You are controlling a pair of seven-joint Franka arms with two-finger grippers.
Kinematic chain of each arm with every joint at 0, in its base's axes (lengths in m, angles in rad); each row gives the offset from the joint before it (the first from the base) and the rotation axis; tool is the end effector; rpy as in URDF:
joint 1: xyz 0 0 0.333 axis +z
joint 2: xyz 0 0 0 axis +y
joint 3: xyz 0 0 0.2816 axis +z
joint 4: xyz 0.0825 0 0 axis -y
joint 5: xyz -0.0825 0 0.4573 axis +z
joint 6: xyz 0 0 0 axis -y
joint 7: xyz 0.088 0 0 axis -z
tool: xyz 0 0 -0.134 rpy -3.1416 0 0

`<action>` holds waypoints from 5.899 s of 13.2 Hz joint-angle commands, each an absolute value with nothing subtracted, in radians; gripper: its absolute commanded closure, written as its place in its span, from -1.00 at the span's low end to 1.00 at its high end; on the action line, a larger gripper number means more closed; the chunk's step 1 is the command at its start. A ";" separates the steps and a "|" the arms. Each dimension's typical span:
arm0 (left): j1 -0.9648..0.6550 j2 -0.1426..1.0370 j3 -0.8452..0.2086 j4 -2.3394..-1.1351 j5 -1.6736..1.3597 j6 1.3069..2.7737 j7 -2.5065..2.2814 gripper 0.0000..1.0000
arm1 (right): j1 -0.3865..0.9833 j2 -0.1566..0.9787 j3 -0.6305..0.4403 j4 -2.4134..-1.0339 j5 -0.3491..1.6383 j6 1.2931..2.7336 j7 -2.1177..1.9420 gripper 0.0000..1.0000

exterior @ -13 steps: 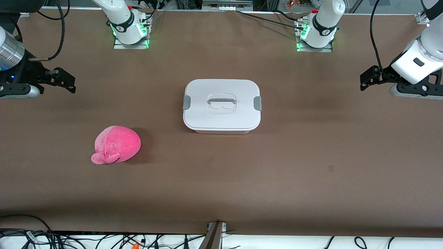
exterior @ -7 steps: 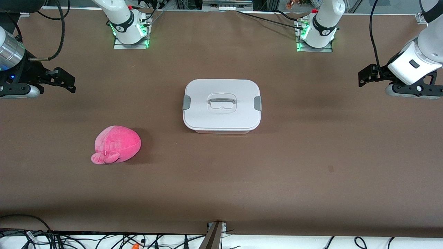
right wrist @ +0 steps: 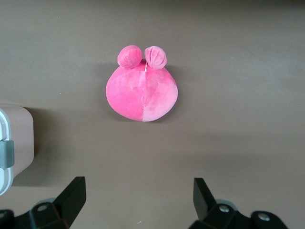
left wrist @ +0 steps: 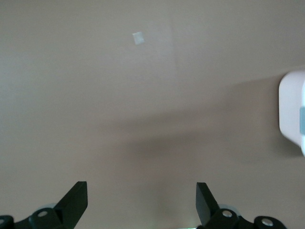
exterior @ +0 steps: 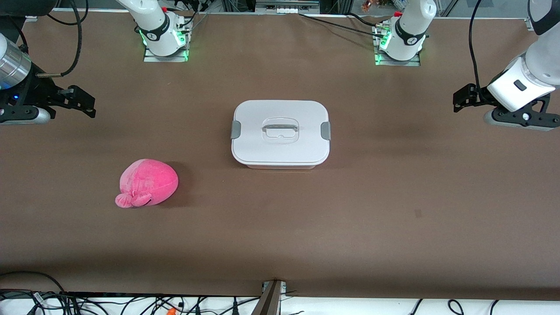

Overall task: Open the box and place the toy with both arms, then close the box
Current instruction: 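Reach the left gripper down to the lid handle and grasp it, then lift the lid off with the left gripper while the right gripper reaches the toy, then grasp the pink plush toy with the right gripper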

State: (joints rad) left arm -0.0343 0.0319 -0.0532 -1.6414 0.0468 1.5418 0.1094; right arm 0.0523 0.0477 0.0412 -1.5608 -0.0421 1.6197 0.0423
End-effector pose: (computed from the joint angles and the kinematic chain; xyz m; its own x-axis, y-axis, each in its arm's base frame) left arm 0.6227 -0.0479 0.5029 0.9717 -0.1936 -0.1352 -0.1993 -0.9795 -0.0303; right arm 0.6431 0.0544 0.5427 0.9985 0.0532 0.0129 0.0526 -0.9978 0.0396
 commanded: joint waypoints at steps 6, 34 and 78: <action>-0.049 0.087 -0.184 -1.615 -0.008 1.483 0.385 -1.00 | 0.058 0.049 0.041 -1.549 -0.058 1.601 0.037 -1.00; -0.219 0.584 -0.666 -1.652 0.341 2.230 0.411 1.00 | 0.058 0.066 0.028 -1.548 -0.014 1.615 0.040 -1.00; 0.755 0.497 -0.968 -1.355 0.411 1.456 1.094 1.00 | 0.196 0.517 0.194 -1.297 -0.024 1.649 -0.322 1.00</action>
